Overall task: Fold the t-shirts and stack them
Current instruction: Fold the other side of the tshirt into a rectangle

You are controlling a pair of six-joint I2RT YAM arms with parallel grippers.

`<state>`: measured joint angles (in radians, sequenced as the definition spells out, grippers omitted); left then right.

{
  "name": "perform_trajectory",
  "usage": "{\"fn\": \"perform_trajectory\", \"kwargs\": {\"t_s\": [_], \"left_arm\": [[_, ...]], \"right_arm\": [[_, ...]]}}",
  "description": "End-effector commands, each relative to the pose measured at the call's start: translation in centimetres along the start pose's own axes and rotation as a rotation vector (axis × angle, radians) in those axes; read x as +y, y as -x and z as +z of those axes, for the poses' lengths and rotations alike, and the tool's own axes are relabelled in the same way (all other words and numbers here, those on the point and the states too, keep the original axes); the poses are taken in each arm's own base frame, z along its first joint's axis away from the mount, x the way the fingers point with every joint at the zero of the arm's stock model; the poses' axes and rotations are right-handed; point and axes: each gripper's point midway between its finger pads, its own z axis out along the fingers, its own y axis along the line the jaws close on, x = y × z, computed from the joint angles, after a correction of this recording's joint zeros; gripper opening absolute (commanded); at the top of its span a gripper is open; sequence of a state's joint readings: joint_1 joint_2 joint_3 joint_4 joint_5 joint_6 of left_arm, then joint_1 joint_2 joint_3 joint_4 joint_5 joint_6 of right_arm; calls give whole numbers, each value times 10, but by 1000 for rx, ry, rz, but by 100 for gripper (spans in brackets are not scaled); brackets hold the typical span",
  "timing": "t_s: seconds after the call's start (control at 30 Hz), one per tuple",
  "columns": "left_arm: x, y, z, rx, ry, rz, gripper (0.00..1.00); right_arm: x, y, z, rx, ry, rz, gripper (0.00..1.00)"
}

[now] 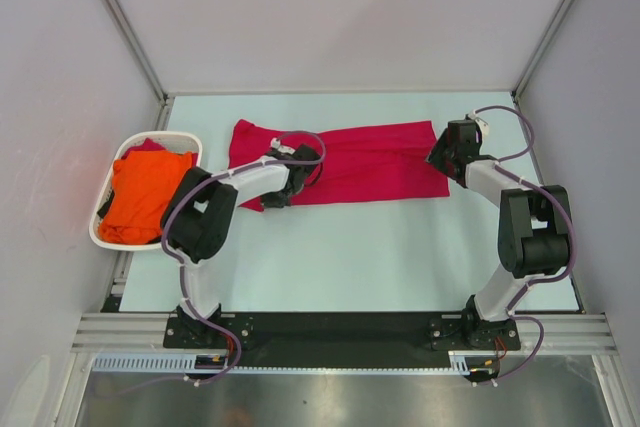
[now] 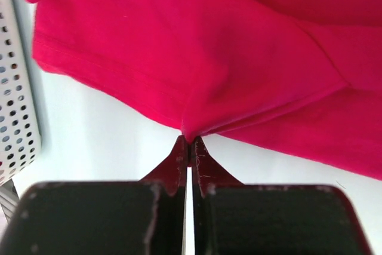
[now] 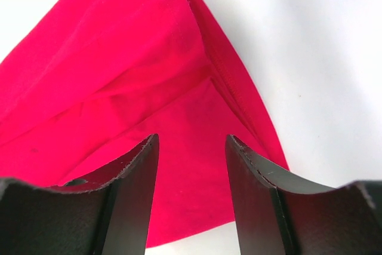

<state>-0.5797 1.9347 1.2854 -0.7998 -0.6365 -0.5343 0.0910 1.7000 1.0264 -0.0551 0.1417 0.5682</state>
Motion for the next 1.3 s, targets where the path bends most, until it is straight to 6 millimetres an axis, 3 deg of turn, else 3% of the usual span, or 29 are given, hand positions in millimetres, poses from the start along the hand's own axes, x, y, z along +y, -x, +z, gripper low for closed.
{"fn": "perform_trajectory", "kwargs": {"t_s": [0.0, 0.13, 0.27, 0.43, 0.53, 0.7, 0.77, 0.83, 0.9, 0.97, 1.0, 1.07, 1.1, 1.13, 1.27], "left_arm": [[26, 29, -26, -105, 58, -108, 0], [43, 55, -40, -176, 126, -159, 0], [42, 87, -51, -217, 147, -185, 0], [33, 114, -44, -226, 206, -175, 0], [31, 147, -53, -271, 196, -212, 0], [34, 170, -35, -246, 232, -208, 0], [39, 181, -27, -246, 237, -223, 9], [44, 189, -20, -233, 224, -223, 66], [51, 187, -17, -225, 251, -219, 99], [56, 179, -16, -214, 270, -221, 100], [65, 179, -25, -228, 272, -248, 100], [70, 161, -22, -207, 289, -237, 100], [80, 160, -34, -225, 276, -275, 100], [76, 143, -25, -195, 254, -264, 100], [86, 112, -24, -170, 126, -343, 97]], "right_arm": [[4, 12, -6, -38, 21, 6, 53], [5, 9, -6, -32, 28, 8, 53], [6, 8, -5, -31, 30, 7, 53], [6, 9, -6, -36, 31, 5, 53], [6, 9, -5, -34, 32, 5, 53], [6, 7, -3, -28, 32, 0, 53], [6, 5, -1, -21, 32, -2, 53], [7, 3, 0, -14, 36, -3, 53], [8, 1, 0, -10, 40, -5, 53], [9, 1, 0, -9, 41, -8, 53], [10, 1, -1, -9, 41, -8, 53], [12, 0, -1, -9, 48, -11, 53], [13, -1, -2, -6, 49, -14, 53], [13, -1, -2, -8, 50, -15, 53], [18, -3, -3, -2, 63, -25, 53]]}}
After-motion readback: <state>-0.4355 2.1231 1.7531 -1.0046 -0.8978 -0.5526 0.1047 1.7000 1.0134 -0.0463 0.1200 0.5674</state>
